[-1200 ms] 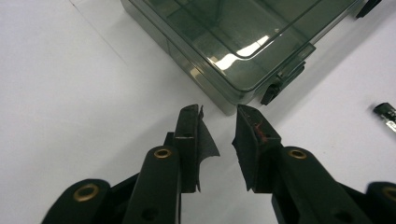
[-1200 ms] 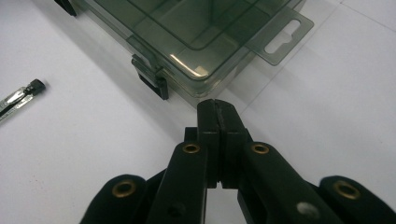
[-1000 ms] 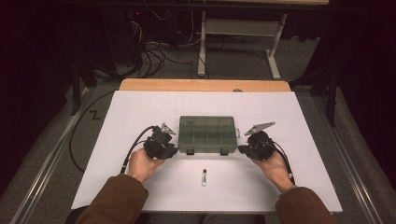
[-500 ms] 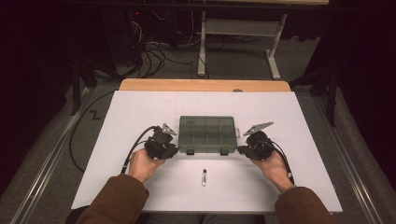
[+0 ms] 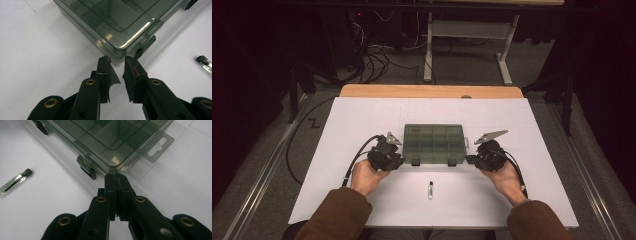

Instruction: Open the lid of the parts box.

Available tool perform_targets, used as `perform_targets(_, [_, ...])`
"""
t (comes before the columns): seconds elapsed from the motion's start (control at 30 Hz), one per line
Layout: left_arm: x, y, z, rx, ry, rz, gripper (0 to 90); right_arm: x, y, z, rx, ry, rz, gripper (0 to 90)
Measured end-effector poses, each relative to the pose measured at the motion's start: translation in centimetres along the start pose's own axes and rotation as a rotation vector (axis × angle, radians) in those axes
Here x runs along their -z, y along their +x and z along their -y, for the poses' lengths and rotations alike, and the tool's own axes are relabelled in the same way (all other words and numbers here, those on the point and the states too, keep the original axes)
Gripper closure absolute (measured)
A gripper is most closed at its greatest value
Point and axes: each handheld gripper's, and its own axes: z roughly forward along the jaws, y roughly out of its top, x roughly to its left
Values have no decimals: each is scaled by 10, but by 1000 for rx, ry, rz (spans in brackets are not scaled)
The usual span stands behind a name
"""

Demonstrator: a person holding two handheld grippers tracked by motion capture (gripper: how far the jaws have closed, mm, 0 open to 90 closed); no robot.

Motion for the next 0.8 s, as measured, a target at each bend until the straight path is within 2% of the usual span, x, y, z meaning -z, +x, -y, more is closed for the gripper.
perform_targets(0.3, [5, 0, -7, 11, -35, -7, 692, 6, 0, -4, 1, -31, 4, 890])
perform_targets(0.5, [8, -2, -13, 10, -76, -44, 592, 11, -1, -7, -6, -48, 3, 889])
perform_targets(0.67, [9, -2, -16, 7, -100, -57, 517, 12, -2, -8, -19, -60, 3, 886])
perform_targets(0.8, [11, -2, -18, 2, -118, -67, 495, 11, -3, -7, -21, -61, 5, 882])
